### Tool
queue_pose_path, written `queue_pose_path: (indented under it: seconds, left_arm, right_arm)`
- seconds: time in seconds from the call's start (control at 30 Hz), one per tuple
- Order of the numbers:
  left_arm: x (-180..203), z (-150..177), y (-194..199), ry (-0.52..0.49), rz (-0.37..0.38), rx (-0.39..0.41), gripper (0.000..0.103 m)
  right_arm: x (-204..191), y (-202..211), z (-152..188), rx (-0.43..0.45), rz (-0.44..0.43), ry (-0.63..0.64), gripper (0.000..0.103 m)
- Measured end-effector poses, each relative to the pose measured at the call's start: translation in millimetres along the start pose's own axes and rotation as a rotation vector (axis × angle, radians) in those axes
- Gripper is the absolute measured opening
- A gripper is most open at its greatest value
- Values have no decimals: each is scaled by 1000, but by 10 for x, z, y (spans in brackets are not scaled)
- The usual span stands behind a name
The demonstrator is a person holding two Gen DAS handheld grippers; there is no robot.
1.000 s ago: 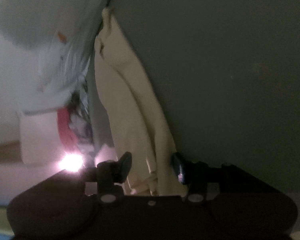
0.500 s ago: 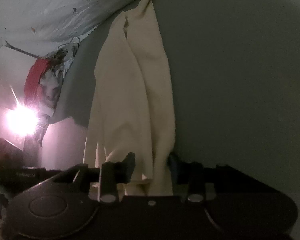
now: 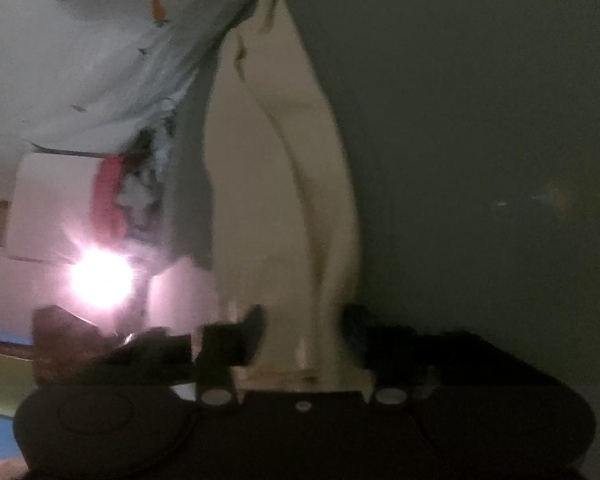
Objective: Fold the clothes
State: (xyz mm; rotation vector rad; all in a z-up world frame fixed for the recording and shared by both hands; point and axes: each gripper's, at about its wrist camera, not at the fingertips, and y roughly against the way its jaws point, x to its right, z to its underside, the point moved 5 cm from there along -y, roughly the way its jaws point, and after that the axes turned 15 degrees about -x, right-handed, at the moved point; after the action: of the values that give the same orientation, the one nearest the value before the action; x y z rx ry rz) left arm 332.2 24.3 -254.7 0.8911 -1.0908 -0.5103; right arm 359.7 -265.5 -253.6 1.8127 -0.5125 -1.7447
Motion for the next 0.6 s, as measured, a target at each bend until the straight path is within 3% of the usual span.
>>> queue_pose_path:
  seconds: [0.07,0.17,0.23,0.33,0.43,0.5,0.6]
  left_arm:
    - [-47,-24,15,65,-24,-5,33]
    - [-159,-18,33,122,-19,-13,9]
    - [-235,1,66,168,41,-21,8]
    - [-323,61,182,234,175,-35,7]
    - [-327,224,382,233,233,-45,7]
    - [-324,369,510,239,274,-63,7]
    - [-350,654,618,303,404,-112,7]
  right_arm:
    - [16,-16,-6,3,35,26,10]
    - [18,-10,3,11,43,28,9]
    - [-31,13,26,11,38,43,9]
    - [-57,147,58,22,-62,11,9]
    - [-64,344,174,17,-166,-47,8]
    - [-87,475,335,-11,-228,-85,8]
    - [-115,620,629,-53,-280,-136,8]
